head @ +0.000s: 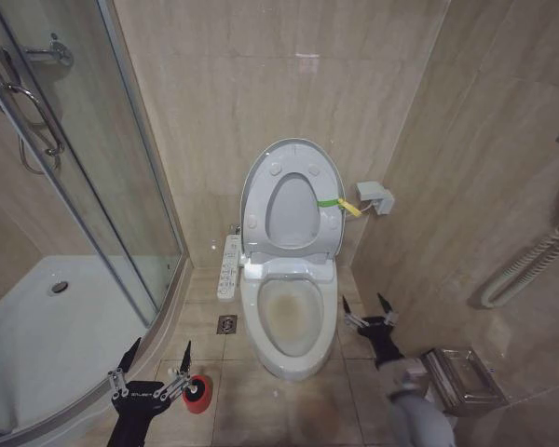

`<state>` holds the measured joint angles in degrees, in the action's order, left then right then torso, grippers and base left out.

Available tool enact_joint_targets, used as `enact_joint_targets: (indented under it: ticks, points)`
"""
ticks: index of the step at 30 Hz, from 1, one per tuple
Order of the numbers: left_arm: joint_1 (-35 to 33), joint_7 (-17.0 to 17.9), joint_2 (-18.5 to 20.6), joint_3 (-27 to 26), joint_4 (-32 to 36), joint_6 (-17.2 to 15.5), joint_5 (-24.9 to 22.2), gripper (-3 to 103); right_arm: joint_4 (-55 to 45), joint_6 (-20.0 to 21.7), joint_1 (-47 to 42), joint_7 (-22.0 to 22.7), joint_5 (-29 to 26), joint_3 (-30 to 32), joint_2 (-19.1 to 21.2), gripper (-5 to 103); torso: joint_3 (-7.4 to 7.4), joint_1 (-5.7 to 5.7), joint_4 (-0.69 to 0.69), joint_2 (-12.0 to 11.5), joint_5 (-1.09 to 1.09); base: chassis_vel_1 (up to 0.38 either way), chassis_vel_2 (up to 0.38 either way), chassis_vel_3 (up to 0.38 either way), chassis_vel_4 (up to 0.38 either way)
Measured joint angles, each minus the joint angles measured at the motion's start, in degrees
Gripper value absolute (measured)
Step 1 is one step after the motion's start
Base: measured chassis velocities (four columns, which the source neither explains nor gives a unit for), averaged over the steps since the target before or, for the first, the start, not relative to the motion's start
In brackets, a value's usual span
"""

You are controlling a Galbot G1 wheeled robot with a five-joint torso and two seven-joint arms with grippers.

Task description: Open the toilet lid, clean the toilet bowl with a toilet brush, close the toilet lid, and flush.

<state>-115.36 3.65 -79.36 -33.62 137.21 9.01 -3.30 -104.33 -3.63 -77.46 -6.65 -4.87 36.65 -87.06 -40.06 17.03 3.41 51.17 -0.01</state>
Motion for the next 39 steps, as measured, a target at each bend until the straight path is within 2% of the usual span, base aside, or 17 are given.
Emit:
enact_joint_targets:
  ticks: [2,3,6,8,10,11,13,19,20,23,24,27,28,32,39]
  points:
    - [0.0,0.0,0.0,0.01,0.0,0.0,0.0,99,1.57,3.79,3.06,0.41,1.09,-0.98,-1.0,100,0.0,0.0,0.0,0.0,0.0,0.0,0.0,0.0,0.0]
    - [0.0,0.0,0.0,0.01,0.0,0.0,0.0,99,1.57,3.79,3.06,0.41,1.09,-0.98,-1.0,100,0.0,0.0,0.0,0.0,0.0,0.0,0.0,0.0,0.0]
    - [0.0,0.0,0.0,0.01,0.0,0.0,0.0,99,4.07,9.98,8.02,1.09,2.89,-2.63,-2.73,100,0.0,0.0,0.0,0.0,-0.01,0.0,0.0,0.0,0.0]
    - [0.0,0.0,0.0,0.0,0.0,0.0,0.0,99,4.63,11.34,9.11,1.23,3.27,-2.98,-3.09,100,0.0,0.0,0.0,0.0,-0.01,0.0,0.0,0.0,0.0]
    - [0.0,0.0,0.0,0.0,0.0,0.0,0.0,99,6.33,15.47,12.38,1.68,4.49,-4.07,-4.22,100,0.0,0.0,0.0,0.0,0.0,0.0,0.0,0.0,0.0]
    - [0.0,0.0,0.0,0.0,0.0,0.0,0.0,99,6.33,15.47,12.38,1.68,4.49,-4.07,-4.22,100,0.0,0.0,0.0,0.0,0.0,0.0,0.0,0.0,0.0]
    - [0.0,0.0,0.0,0.01,0.0,0.0,0.0,99,7.58,18.65,15.02,2.02,5.39,-4.98,-5.12,100,0.0,0.0,-0.02,0.0,0.0,0.0,0.0,0.0,0.0]
    - [0.0,0.0,0.0,0.01,0.0,0.0,0.0,99,7.81,19.21,15.35,2.26,5.58,-5.08,-5.16,100,0.0,0.0,0.01,0.0,0.0,0.0,0.0,0.0,0.0]
    - [0.0,0.0,0.0,0.01,0.0,0.0,0.0,99,7.7,19.08,15.23,2.36,5.57,-5.08,-5.1,100,0.0,0.0,0.0,0.0,0.01,0.0,0.0,0.0,0.0]
    - [-0.01,0.0,0.0,0.0,0.0,0.0,0.0,99,4.81,14.64,12.24,3.28,4.94,-4.36,-4.18,100,0.0,0.0,0.0,0.0,0.0,0.0,0.0,0.0,0.0]
    - [-0.01,0.0,0.0,0.0,0.0,0.0,0.0,99,4.81,14.64,12.24,3.28,4.94,-4.36,-4.18,100,0.0,0.0,0.0,0.0,0.0,0.0,0.0,0.0,0.0]
    - [0.0,0.0,0.0,0.01,0.0,0.0,0.0,99,0.48,7.96,7.95,4.58,3.59,-3.2,-2.87,100,0.01,0.0,0.02,0.0,0.01,0.0,0.0,0.0,0.0]
    - [0.0,0.0,0.0,0.01,0.0,0.0,0.0,99,0.48,7.96,7.95,4.58,3.59,-3.2,-2.87,100,0.01,0.0,0.02,0.0,0.01,0.0,0.0,0.0,0.0]
    - [-0.01,0.0,0.0,0.0,0.0,0.0,0.0,99,-5.44,-1.02,2.11,6.35,1.83,-1.64,-1.11,100,0.01,0.0,0.03,0.0,0.01,0.0,0.0,0.0,0.0]
    - [-0.01,0.0,0.0,0.01,0.0,0.0,0.0,99,-6.2,-2.23,1.34,6.58,1.52,-1.48,-0.89,100,0.01,-0.01,0.0,0.0,0.01,0.0,0.0,0.0,0.0]
